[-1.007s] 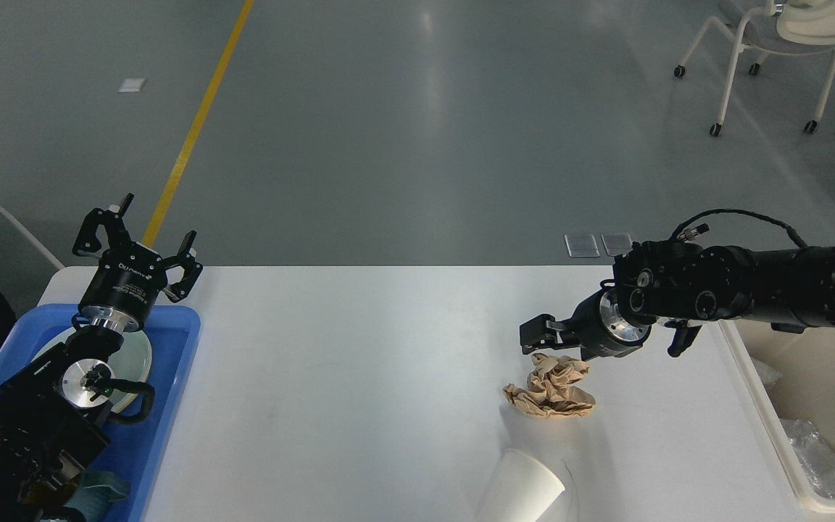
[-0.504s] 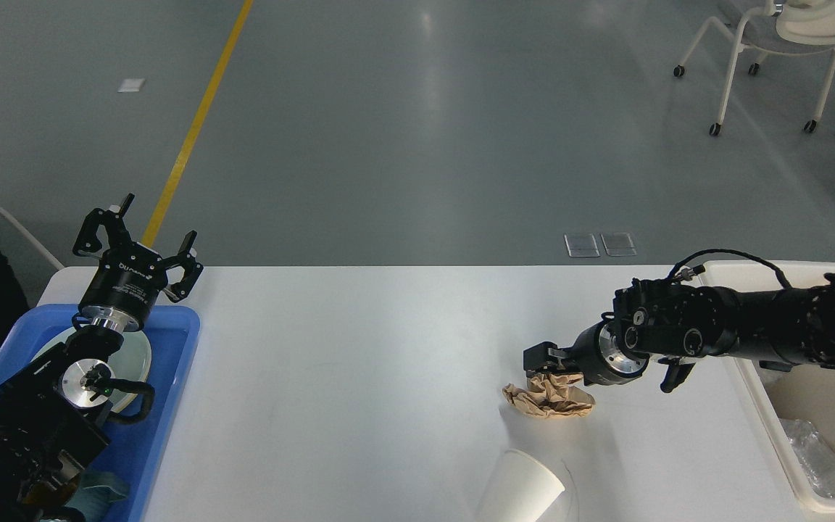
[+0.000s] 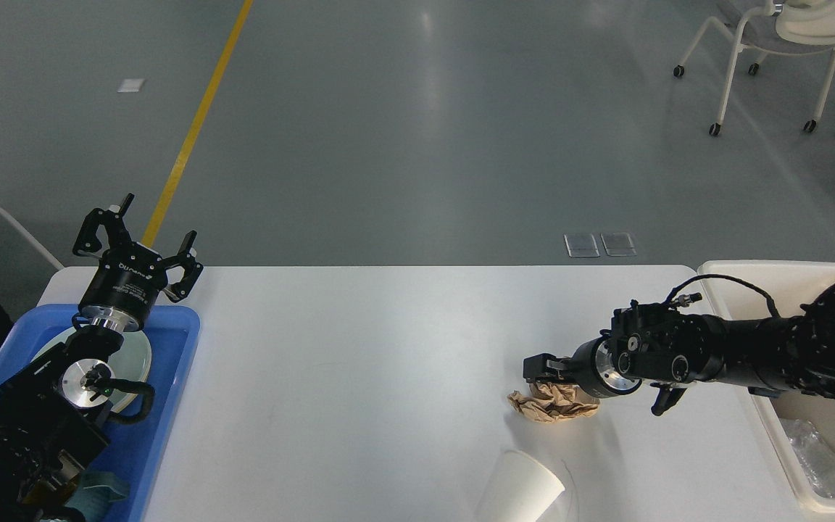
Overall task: Tidy desktop
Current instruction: 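Reach the right gripper to the crumpled tan paper and grasp it, then lift the tan paper and drop it into the white bin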
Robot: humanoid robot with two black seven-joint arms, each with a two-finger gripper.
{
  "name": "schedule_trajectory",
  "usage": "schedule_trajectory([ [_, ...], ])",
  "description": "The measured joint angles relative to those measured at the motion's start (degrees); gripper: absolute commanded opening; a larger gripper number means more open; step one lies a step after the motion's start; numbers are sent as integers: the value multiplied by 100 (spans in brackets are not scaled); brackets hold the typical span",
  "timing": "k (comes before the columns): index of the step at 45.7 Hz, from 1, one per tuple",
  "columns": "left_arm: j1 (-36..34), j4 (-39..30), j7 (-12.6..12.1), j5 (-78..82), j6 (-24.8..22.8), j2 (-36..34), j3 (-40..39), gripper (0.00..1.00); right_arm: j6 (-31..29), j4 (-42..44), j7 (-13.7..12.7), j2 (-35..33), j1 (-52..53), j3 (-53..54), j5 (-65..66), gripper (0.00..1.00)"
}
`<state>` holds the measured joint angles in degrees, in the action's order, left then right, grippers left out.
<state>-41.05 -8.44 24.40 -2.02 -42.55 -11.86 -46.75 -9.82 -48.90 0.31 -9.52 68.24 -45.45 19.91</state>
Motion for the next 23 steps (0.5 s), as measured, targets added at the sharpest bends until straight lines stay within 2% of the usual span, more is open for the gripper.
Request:
schedule_trajectory([
  [2, 0, 0, 2, 0, 0, 0, 0, 100, 5, 6, 3, 7, -21, -7, 4, 12],
  [5, 0, 0, 4, 0, 0, 0, 0, 100, 6, 7, 3, 25, -50, -11, 5, 0],
  [14, 0, 0, 4, 0, 0, 0, 0, 100, -129, -147, 4, -98, 201, 0, -8, 0],
  [23, 1, 0, 3, 0, 0, 0, 0, 100, -887, -1231, -8, -1107, 2032, -85, -73, 0],
])
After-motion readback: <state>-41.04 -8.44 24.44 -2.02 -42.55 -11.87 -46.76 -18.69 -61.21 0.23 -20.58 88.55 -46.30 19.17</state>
